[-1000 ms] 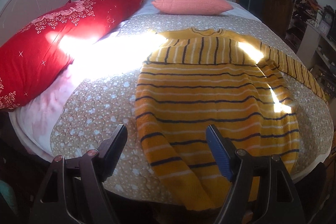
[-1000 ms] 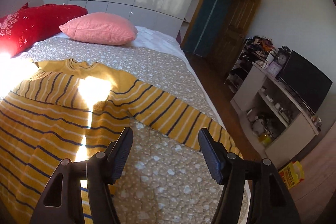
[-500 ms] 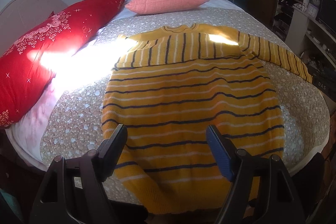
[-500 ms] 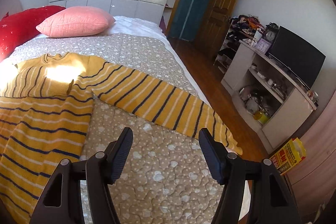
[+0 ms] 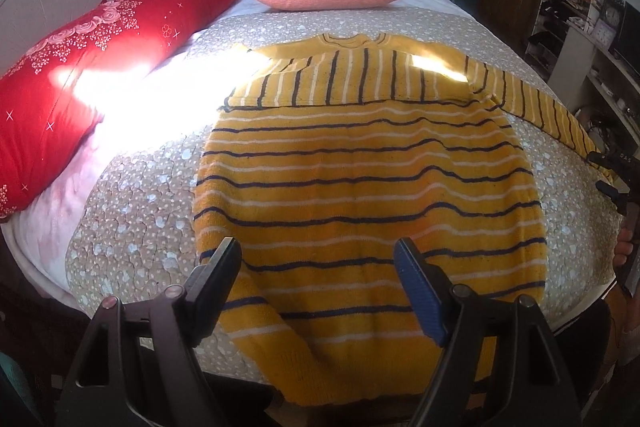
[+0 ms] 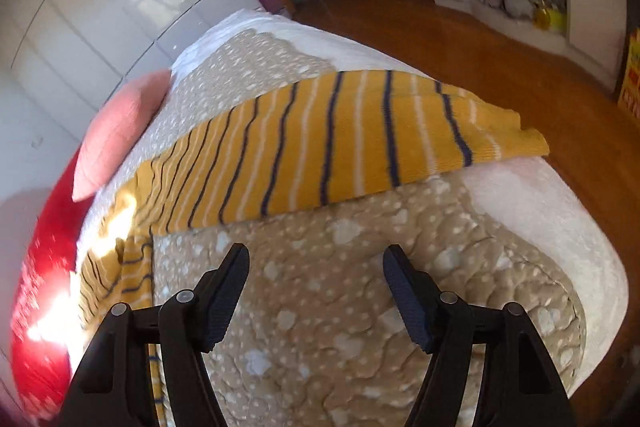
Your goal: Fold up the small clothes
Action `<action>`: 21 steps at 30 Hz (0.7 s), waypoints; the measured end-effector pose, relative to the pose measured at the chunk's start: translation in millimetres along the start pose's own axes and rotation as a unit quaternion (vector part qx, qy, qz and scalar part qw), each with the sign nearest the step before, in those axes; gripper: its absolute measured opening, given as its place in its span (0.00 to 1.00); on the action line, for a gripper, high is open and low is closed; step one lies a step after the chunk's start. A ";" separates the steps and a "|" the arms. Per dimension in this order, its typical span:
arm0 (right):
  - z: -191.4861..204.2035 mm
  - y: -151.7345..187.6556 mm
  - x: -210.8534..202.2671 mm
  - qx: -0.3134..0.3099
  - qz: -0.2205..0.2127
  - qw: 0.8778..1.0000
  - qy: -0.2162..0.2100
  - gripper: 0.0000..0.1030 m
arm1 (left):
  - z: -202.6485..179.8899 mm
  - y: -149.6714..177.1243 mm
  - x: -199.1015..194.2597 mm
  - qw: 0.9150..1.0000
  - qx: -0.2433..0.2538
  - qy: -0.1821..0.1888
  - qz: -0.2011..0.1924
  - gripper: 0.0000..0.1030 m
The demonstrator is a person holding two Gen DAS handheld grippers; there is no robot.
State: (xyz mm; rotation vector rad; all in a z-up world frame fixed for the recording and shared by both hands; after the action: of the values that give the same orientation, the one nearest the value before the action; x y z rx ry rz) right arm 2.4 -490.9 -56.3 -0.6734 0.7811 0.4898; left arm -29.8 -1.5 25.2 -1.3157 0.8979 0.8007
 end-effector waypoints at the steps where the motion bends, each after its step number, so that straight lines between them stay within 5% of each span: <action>1: -8.6 -6.0 -0.3 0.024 -0.003 1.000 -0.017 0.68 | 0.9 0.2 1.2 1.000 -0.003 0.002 0.001 0.75; 9: -46.3 -55.1 6.7 0.129 -0.039 0.990 -0.050 0.65 | 6.7 -0.6 -0.5 1.000 -0.013 0.010 -0.004 0.75; 10: -48.0 -59.8 5.2 0.128 -0.047 0.990 -0.037 0.54 | 9.7 -1.1 -0.8 1.000 -0.016 0.010 -0.006 0.75; 11: -49.1 -66.3 4.0 0.122 -0.052 0.991 -0.008 0.27 | 13.3 -1.7 -1.1 1.000 -0.021 0.011 -0.007 0.75; 12: -50.3 -70.2 4.9 0.110 -0.050 0.993 0.019 0.13 | 17.6 -2.2 -1.5 1.000 -0.026 0.012 -0.007 0.76; 14: -46.8 -73.2 -0.9 0.096 -0.044 0.994 0.033 0.08 | 27.3 -3.2 -2.6 0.999 -0.037 0.013 -0.010 0.75; 18: 11.6 -81.1 -28.3 0.005 -0.075 0.995 0.067 0.07 | 52.4 -4.4 -5.8 0.997 -0.066 0.017 -0.024 0.76; 21: 93.0 -73.9 -39.6 -0.092 -0.079 0.991 0.057 0.07 | 73.6 -2.8 -4.6 0.995 -0.091 0.025 -0.031 0.76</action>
State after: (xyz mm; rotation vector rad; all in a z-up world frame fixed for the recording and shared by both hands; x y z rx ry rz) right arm 68.3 -482.2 49.9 -0.9337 0.7878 0.3831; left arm -22.7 71.6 33.0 -1.5216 0.8344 0.8180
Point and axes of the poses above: each gripper's, at about its wrist camera, not at the fingertips, and x roughly the way its jaws point, z to its left, y to its underside, the point moved 7 cm from there along x, roughly the way its jaws point, and after that the axes turned 9 degrees about z, right-handed, at the moved point
